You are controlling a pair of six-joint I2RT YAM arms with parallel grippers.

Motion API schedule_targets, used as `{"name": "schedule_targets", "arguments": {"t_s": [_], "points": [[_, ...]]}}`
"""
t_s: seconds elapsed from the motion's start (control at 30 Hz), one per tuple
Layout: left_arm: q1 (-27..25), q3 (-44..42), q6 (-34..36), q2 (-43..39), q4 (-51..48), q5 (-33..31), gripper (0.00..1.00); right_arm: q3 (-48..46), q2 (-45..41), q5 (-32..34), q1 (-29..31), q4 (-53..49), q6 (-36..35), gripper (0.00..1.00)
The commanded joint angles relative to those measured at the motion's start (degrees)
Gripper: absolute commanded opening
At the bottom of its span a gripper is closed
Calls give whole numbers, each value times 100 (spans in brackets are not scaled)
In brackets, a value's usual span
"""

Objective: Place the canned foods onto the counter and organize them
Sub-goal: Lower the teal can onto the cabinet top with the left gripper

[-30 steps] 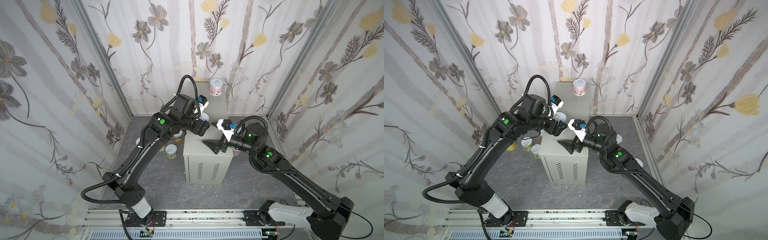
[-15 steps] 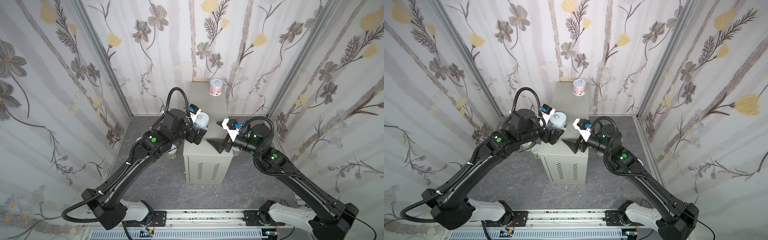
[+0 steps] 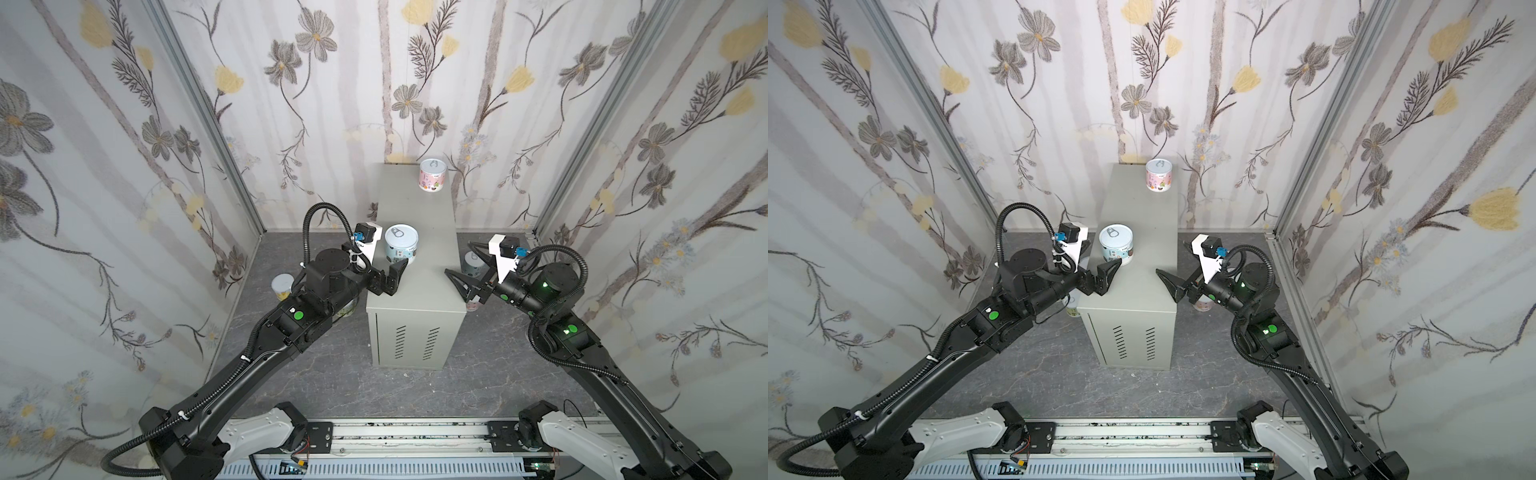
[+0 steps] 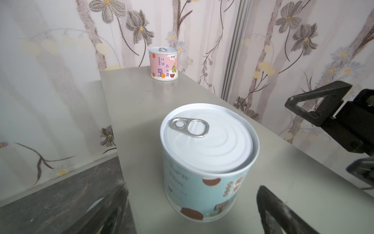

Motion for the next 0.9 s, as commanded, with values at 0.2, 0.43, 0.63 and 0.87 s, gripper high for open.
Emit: {"name": "schedule_targets", "arguments": {"t_s": [0.2, 0.43, 0.63, 0.87], "points": [[8, -138, -124, 153, 1115, 249, 100, -269, -396, 478, -408, 479, 530, 100], [9, 4, 3, 407, 1053, 91, 91, -344, -459, 465, -543, 445, 562, 100], [4, 34, 99, 518, 1190, -92, 88, -358, -345, 588, -639, 349, 559, 100], [12, 311, 293, 789, 1165, -47, 77, -252, -240, 566, -722, 389, 559, 100]]}}
